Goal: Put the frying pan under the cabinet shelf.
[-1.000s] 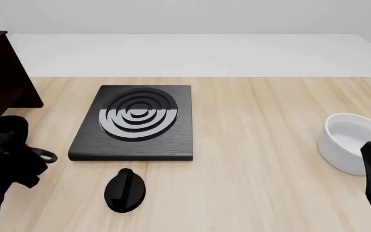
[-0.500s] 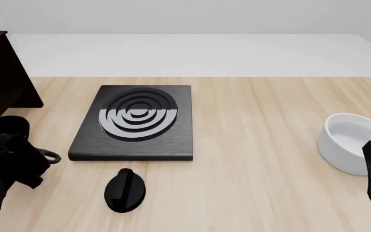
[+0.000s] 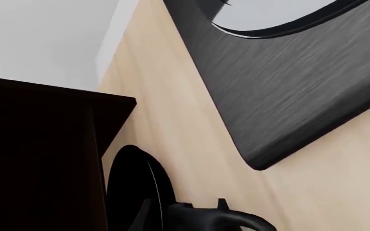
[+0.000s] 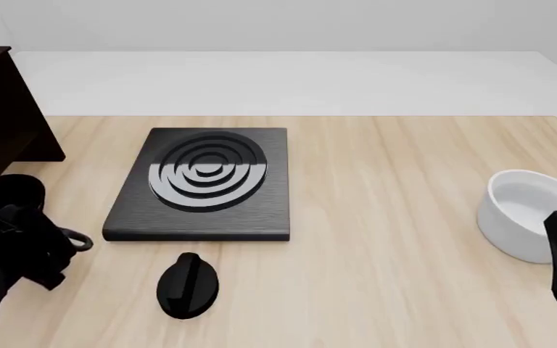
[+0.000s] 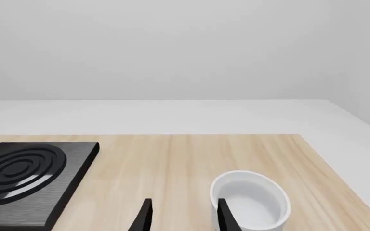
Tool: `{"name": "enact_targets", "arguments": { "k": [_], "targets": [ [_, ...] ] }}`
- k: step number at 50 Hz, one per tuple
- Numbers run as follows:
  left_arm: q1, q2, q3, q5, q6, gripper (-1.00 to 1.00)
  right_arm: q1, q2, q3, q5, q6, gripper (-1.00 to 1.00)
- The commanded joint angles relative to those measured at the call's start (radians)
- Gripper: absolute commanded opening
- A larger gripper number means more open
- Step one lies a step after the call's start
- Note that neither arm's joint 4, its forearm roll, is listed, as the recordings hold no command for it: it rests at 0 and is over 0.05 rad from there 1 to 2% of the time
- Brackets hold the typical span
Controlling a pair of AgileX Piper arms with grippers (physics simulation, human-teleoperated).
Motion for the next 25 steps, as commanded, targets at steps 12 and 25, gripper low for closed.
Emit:
{"name": "enact_targets", "arguments": {
  "k": [12,25],
  "targets": [
    [-0.005,-0.103,0.032,0.132,0.014,1.00,0.000,0.000,0.000,0.000,0.000,1.00],
    [-0.030,-0.202,0.049,0.253,0.015,1.00,0.000,0.000,0.000,0.000,0.000,1.00]
  ]
}}
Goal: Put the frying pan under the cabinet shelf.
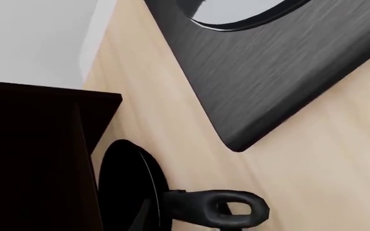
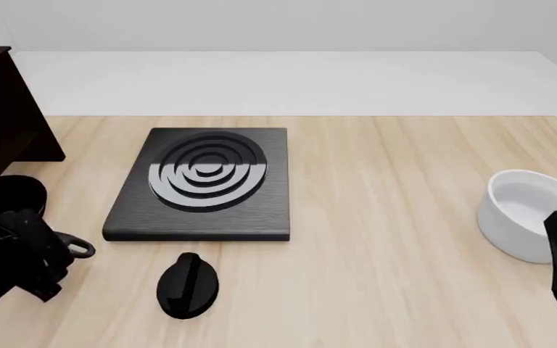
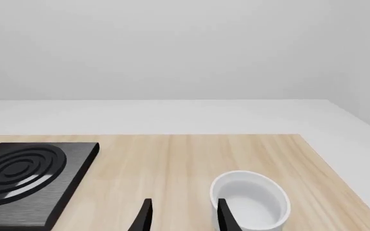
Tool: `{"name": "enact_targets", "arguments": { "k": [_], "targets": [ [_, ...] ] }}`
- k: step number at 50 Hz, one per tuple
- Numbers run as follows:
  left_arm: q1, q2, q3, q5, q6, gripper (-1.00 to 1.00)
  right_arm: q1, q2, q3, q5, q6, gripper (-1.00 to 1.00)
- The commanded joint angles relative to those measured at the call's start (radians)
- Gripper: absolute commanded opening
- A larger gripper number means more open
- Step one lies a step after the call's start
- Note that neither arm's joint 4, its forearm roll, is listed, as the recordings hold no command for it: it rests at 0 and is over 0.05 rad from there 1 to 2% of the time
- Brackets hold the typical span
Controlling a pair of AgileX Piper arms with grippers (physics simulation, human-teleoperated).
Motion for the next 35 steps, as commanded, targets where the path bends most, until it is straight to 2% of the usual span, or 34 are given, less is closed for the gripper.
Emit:
{"name": "enact_targets", "arguments": {
  "k": [1,16,35],
  "targets": [
    [-0.016,-0.082,0.011,0.096,0.002,1.00,0.000,0.000,0.000,0.000,0.000,1.00],
    [-0.017,-0.154,0.006,0.185,0.007,1.00,0.000,0.000,0.000,0.000,0.000,1.00],
    [-0.031,-0.321,0.031,0.332,0.032,1.00,0.000,0.000,0.000,0.000,0.000,1.00]
  ]
}}
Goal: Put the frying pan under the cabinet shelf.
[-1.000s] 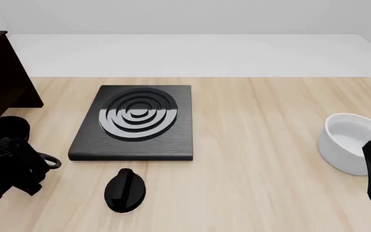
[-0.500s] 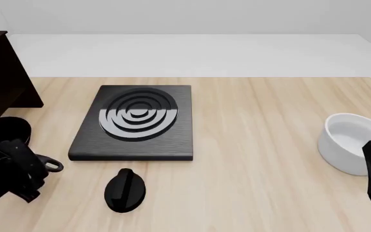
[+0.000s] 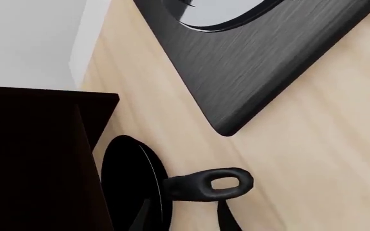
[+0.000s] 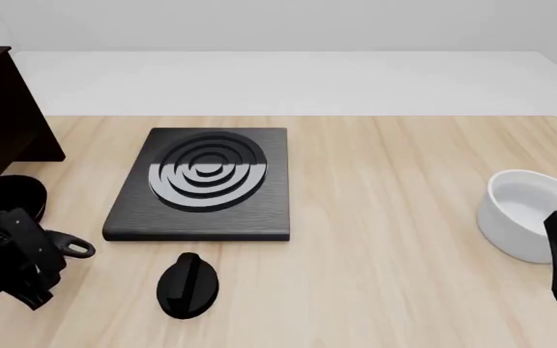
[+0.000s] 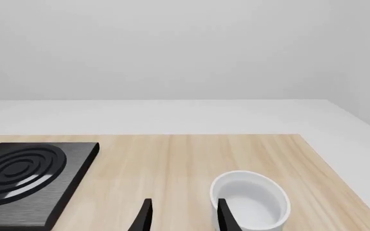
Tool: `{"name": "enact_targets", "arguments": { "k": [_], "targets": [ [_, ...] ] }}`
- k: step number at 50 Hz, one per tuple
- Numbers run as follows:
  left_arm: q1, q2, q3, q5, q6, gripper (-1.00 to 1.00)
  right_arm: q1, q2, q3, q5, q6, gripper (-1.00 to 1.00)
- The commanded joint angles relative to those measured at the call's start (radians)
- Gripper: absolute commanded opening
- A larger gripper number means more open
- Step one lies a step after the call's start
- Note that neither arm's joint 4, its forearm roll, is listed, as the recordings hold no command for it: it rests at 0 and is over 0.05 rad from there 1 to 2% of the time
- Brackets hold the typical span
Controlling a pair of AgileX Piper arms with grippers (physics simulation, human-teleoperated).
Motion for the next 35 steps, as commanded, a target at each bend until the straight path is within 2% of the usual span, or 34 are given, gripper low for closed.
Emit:
{"name": "enact_targets", "arguments": {
  "k": [1,10,29,35],
  "targets": [
    [-0.011,-0.101,0.014,0.086,0.015,1.00,0.000,0.000,0.000,0.000,0.000,1.00],
    [-0.040,-0.201,0.026,0.158,0.021,1.00,0.000,0.000,0.000,0.000,0.000,1.00],
    [-0.104,-0.316,0.044,0.226,0.018,1.00,0.000,0.000,0.000,0.000,0.000,1.00],
    [-0.155,-0.349,0.066,0.241,0.011,1.00,0.000,0.000,0.000,0.000,0.000,1.00]
  ]
}}
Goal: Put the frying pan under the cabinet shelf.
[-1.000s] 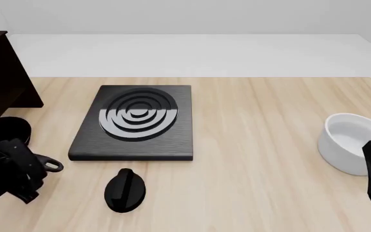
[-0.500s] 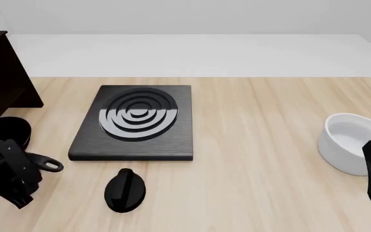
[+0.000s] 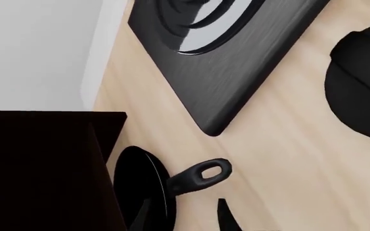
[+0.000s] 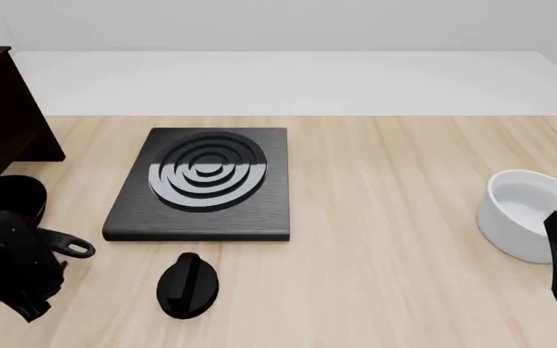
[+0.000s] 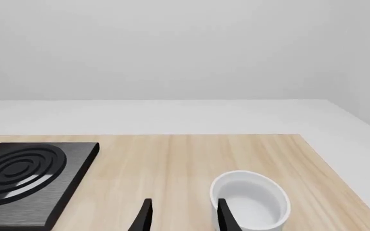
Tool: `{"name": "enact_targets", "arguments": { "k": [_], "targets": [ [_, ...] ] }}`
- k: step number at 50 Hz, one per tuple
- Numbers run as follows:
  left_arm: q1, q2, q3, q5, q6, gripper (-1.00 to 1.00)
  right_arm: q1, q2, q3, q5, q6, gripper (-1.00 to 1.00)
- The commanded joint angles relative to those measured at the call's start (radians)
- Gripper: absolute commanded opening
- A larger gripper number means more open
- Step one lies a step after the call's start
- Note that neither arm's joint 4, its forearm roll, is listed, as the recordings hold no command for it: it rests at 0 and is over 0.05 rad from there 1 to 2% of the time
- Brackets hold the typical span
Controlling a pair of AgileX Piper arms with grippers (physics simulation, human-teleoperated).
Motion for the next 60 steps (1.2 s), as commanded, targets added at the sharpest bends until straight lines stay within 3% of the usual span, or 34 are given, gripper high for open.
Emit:
{"name": "enact_targets", "arguments": {
  "k": [1,14,25,60],
  "targets": [
    [-0.064,-0.061,0.024,0.032,-0.009,1.00,0.000,0.000,0.000,0.000,0.000,1.00],
    [-0.146,-0.093,0.047,0.014,-0.023,1.00,0.000,0.000,0.000,0.000,0.000,1.00],
    [-0.269,-0.062,0.048,-0.080,-0.053,1.00,0.000,0.000,0.000,0.000,0.000,1.00],
    [-0.405,-0.142,0.041,0.007,-0.070,1.00,0.000,0.000,0.000,0.000,0.000,1.00]
  ]
}}
